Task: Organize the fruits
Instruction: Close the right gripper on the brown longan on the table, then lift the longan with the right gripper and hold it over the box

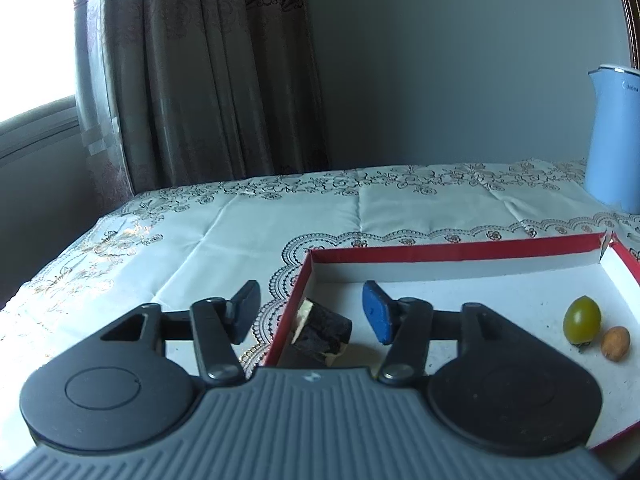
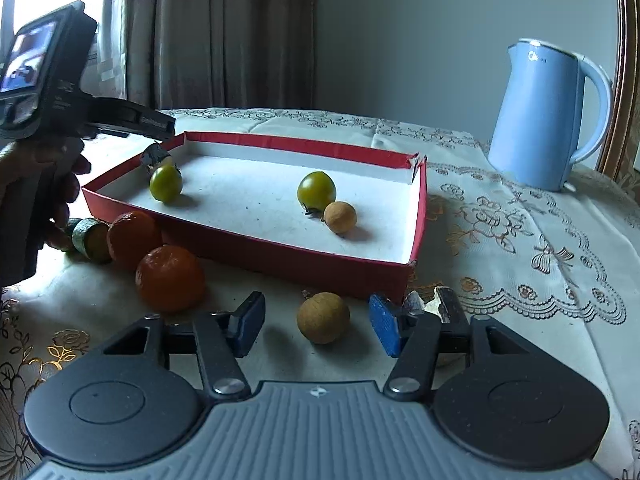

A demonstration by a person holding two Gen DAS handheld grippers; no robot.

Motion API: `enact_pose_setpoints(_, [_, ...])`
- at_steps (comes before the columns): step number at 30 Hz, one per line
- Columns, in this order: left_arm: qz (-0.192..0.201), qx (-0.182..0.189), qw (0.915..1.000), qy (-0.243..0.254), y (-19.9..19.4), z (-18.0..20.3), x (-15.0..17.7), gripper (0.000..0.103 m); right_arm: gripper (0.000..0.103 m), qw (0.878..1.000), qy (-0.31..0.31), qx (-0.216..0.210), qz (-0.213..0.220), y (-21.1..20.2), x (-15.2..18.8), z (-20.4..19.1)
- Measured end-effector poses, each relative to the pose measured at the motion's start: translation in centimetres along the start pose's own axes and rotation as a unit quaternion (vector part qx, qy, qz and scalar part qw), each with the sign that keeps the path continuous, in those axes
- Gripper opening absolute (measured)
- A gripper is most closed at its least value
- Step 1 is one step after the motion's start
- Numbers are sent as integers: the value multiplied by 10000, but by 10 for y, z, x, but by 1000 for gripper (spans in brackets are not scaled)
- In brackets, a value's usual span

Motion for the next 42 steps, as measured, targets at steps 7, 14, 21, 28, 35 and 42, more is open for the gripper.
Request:
enact_pose_setpoints(7, [227, -7, 9997, 107, -33, 0, -5, 71, 40, 9998, 131, -71, -143, 5, 3, 3])
enact_pose_setpoints(14, [255, 19, 9996, 84, -72, -9, 6, 73, 27, 9995, 238, -100, -154, 6, 3, 7])
enact_pose_setpoints(21, [228, 19, 9997, 94, -119, -16, 29, 82, 26, 9993, 332, -166, -87, 3, 3, 8])
enact_pose_setpoints(28, [48, -68, 10000, 21, -149, -11, 62, 84, 26, 9991, 363, -204, 0, 1, 2, 9])
enact_pose_setpoints(35, [-176, 25, 9998, -87, -154, 2, 85, 87, 26, 9989, 417, -223, 71, -1, 1, 11])
enact_pose_setpoints(42, [-374, 196, 9991, -78, -148, 18, 106, 92, 26, 9988, 409, -218, 174, -4, -1, 12])
Point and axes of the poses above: each gripper's, at about its wrist camera, not at the fingertips, and y roughly the way its jaws point, z to its right, x to its underside, the point moved 8 cm from there along y, roughly the way its jaws point, and after that the axes turned 9 degrees about x, right-handed, at the moved point
